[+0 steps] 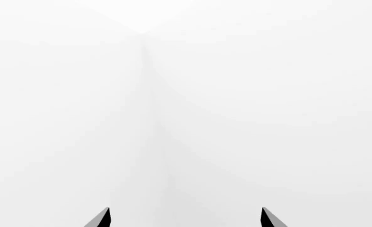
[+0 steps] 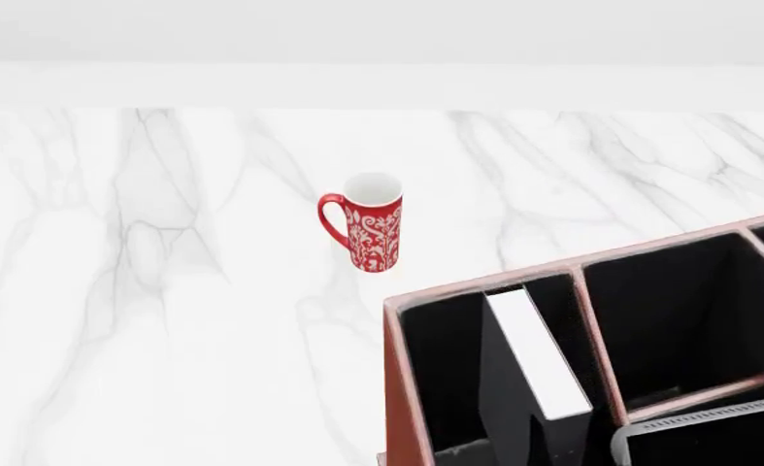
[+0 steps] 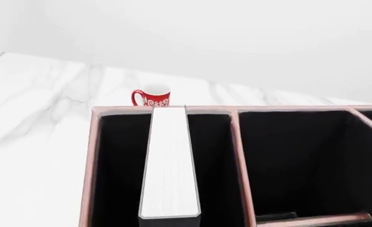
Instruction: Pick up the book and place it in the left compartment of the caddy.
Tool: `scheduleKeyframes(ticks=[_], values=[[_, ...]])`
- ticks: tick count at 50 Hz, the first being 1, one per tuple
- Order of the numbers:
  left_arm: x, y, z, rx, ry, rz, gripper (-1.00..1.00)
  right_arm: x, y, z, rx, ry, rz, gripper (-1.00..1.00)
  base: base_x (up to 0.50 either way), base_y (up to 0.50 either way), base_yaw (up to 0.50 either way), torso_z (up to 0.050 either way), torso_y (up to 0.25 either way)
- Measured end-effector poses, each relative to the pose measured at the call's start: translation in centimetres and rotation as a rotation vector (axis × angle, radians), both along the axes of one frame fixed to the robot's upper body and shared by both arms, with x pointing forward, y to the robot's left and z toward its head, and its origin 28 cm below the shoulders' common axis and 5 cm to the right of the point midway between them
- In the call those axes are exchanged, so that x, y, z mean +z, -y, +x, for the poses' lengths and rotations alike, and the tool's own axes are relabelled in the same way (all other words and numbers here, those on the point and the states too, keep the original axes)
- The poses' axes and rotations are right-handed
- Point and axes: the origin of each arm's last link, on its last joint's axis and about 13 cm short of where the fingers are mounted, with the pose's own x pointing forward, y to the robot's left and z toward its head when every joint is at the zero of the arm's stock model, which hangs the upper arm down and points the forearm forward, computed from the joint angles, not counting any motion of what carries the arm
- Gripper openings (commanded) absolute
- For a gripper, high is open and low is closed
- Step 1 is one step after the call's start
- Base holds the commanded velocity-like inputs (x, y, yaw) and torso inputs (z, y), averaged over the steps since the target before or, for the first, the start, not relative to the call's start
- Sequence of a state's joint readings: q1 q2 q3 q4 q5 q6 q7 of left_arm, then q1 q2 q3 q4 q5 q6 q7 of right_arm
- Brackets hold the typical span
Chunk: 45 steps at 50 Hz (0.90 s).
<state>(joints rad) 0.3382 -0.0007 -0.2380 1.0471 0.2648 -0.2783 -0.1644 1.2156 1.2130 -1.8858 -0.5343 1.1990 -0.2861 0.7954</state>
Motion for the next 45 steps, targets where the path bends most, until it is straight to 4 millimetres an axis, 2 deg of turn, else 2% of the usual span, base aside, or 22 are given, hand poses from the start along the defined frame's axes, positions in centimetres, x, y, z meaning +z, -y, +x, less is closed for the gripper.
scheduleKeyframes(ticks=[45], values=[[0.0,0.0,0.0,0.001,0.003,-0.001,1.00,-2.7,-0.1,1.2,-0.012,-0.040,0.006,-1.00,0.00,0.00,0.00,0.000,0.001]])
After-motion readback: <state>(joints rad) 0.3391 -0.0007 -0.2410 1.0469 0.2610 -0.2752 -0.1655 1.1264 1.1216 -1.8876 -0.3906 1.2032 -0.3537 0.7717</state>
